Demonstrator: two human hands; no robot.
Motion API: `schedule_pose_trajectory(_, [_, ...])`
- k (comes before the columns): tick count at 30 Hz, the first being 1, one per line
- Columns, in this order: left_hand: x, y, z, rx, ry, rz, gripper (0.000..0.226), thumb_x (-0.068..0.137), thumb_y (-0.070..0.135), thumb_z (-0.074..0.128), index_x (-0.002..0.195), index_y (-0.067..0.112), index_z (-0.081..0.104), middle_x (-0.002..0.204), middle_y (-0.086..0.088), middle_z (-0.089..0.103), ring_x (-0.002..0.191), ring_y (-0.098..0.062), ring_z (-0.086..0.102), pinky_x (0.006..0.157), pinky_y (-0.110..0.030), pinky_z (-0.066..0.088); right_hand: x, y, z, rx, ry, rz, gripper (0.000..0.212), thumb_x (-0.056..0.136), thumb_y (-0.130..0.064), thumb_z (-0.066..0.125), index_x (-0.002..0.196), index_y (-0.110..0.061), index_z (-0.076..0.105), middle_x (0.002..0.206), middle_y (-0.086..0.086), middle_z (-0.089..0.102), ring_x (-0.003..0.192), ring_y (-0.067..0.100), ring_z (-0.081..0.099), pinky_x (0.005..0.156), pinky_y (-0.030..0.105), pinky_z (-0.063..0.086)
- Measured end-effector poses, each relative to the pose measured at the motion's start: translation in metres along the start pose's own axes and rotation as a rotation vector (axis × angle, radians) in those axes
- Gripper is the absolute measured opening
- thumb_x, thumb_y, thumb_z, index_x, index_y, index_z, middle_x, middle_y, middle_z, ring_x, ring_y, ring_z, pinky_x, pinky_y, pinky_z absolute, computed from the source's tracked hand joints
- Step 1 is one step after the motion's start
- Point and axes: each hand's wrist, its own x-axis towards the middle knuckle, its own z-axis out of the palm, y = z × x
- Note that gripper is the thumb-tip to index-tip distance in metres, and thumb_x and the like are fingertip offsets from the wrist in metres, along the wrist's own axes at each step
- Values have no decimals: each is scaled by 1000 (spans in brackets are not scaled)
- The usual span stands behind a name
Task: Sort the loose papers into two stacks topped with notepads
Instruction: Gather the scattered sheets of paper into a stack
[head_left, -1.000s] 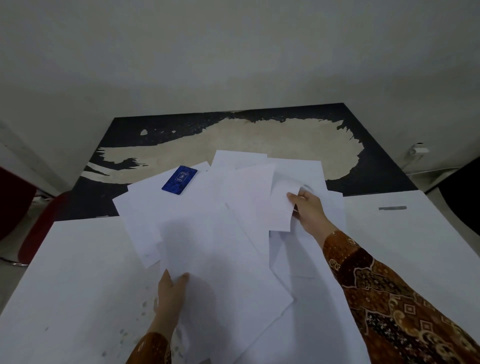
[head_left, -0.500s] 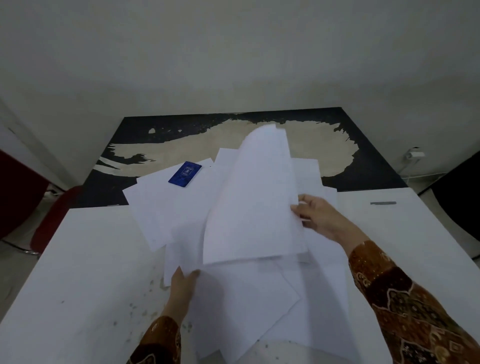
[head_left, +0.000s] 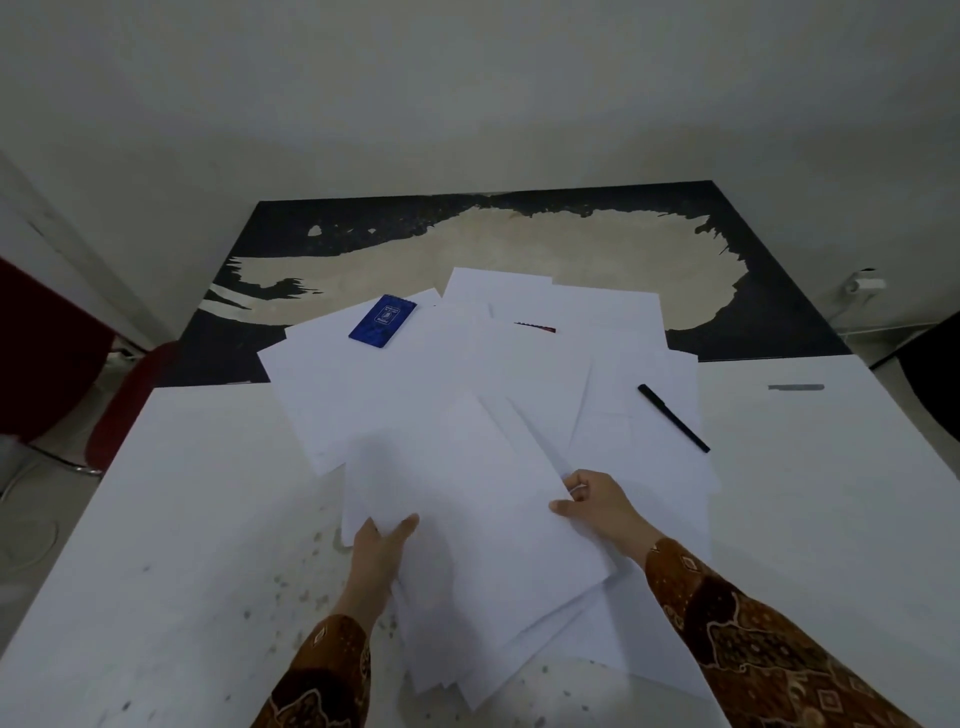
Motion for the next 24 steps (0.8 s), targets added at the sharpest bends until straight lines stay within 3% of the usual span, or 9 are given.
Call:
schedule_pose_trajectory(3, [3, -5, -1, 29, 23, 9, 50, 85, 15, 68, 130, 1, 51, 123, -19, 60, 108, -39, 58, 96, -55, 48, 5, -1, 5, -100, -12, -22, 27, 72, -17, 81, 71, -18, 54, 71, -3, 56, 67, 13, 53, 61, 21, 43])
schedule_pose_trajectory(6, [4, -7, 0, 72, 44, 45, 48, 86, 17, 68, 128, 2, 52, 120, -16, 61, 107, -38, 59, 95, -54, 49, 15, -3, 6, -99, 50, -47, 19, 79, -23, 75, 87, -17, 58, 78, -5, 55, 72, 8, 53, 63, 16, 43])
schedule_pose_trajectory(8, [4, -9, 0, 71, 43, 63, 47, 85, 18, 68, 127, 4, 53, 119, -14, 62, 107, -37, 59, 94, -55, 49, 27, -7, 4, 6, 135, -7, 23, 83, -22, 69, 103, -15, 60, 94, 1, 60, 87, 15, 59, 78, 28, 53])
schedule_pose_trajectory(10, [5, -12, -1, 81, 48, 81, 46, 84, 20, 70, 126, 7, 54, 119, -13, 63, 108, -37, 60, 94, -55, 49, 41, -12, 0, 153, 208, 50, 30, 85, -19, 66, 114, -15, 57, 110, 7, 58, 102, 23, 59, 91, 42, 52])
schedule_pose_trajectory(14, [0, -10, 0, 63, 48, 103, 45, 85, 18, 69, 126, 7, 53, 117, -10, 63, 106, -33, 59, 95, -53, 49, 70, -28, -6, 430, 254, 177, 52, 85, -21, 65, 132, -16, 46, 121, 8, 55, 108, 26, 58, 89, 36, 52])
schedule_pose_trajectory(18, [-3, -9, 1, 59, 52, 119, 38, 85, 18, 69, 120, 11, 56, 115, -10, 64, 105, -32, 61, 93, -52, 51, 83, -36, -6, 500, 190, 233, 25, 83, -16, 70, 106, -11, 59, 88, 8, 61, 68, 15, 55, 56, 23, 43])
schedule_pose_trajectory(20, [-3, -9, 1, 56, 55, 122, 34, 85, 18, 69, 116, 14, 56, 114, -10, 64, 104, -32, 61, 92, -53, 51, 85, -40, -4, 467, 104, 223, 11, 83, -12, 69, 80, -10, 59, 72, 7, 57, 61, 17, 53, 58, 27, 47])
schedule_pose_trajectory(21, [-4, -9, 2, 57, 56, 118, 33, 85, 18, 69, 115, 15, 55, 114, -10, 64, 104, -33, 60, 93, -53, 50, 85, -41, -2, 434, 62, 219, 22, 85, -12, 68, 70, -12, 52, 69, 8, 55, 60, 19, 53, 62, 30, 50])
schedule_pose_trajectory(24, [-4, -7, 3, 60, 63, 118, 30, 86, 18, 68, 112, 15, 54, 112, -9, 62, 104, -33, 59, 93, -52, 50, 85, -44, 1, 319, 15, 181, 22, 91, -13, 59, 74, -8, 47, 79, 14, 56, 73, 28, 59, 75, 41, 54])
